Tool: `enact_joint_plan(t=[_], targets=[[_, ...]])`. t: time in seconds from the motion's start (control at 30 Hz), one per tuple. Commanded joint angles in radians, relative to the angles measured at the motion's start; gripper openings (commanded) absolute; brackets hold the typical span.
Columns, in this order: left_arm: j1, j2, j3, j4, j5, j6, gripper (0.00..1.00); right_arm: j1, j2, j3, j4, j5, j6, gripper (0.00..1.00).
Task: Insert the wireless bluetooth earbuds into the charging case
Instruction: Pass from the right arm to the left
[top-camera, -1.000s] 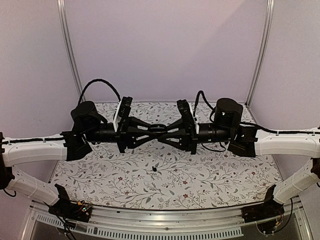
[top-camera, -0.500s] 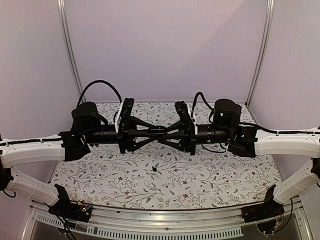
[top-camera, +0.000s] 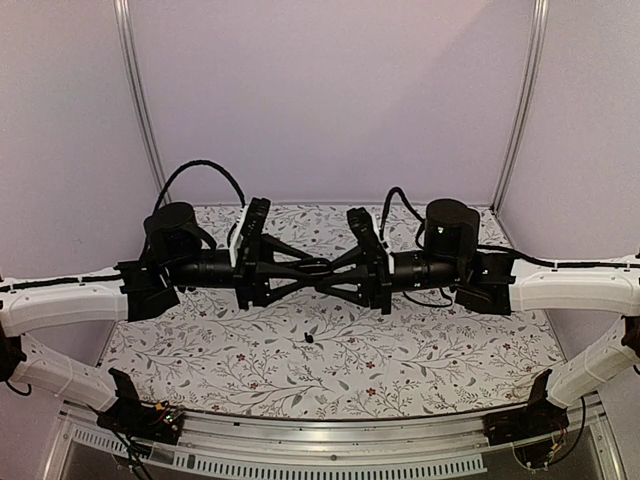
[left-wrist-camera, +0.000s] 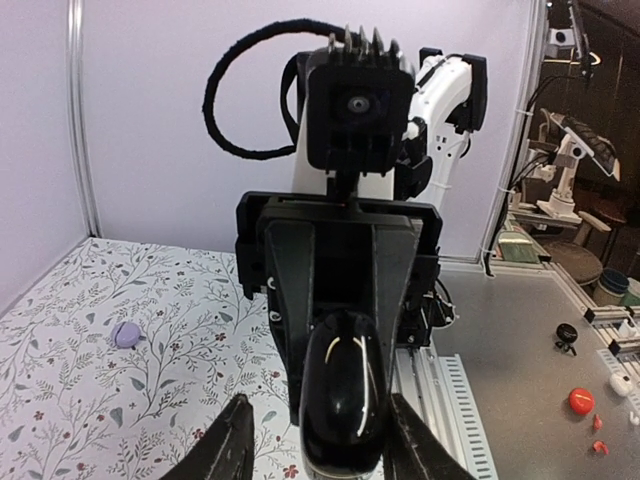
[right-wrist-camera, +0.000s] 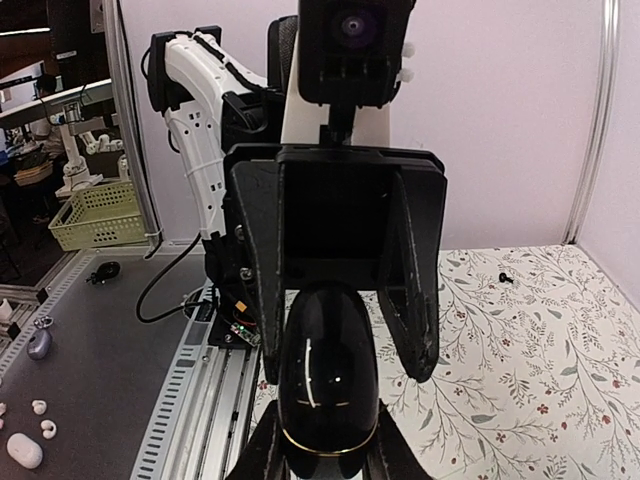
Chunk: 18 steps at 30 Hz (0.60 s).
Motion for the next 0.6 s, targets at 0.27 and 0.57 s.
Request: enact_joint_plan(t=[0.27, 0.57], targets=[[-0.004, -0.005, 0.034, -0.003, 0.031, 0.006, 0.35, 0.009, 0.016, 0.033, -0.026, -0.022, -0.007, 0.00], [-0.004, -0.006, 0.025, -0.008, 0.035, 0.007, 0.09, 0.004, 0.000, 0.029, -0.001, -0.037, 0.003, 0.23]])
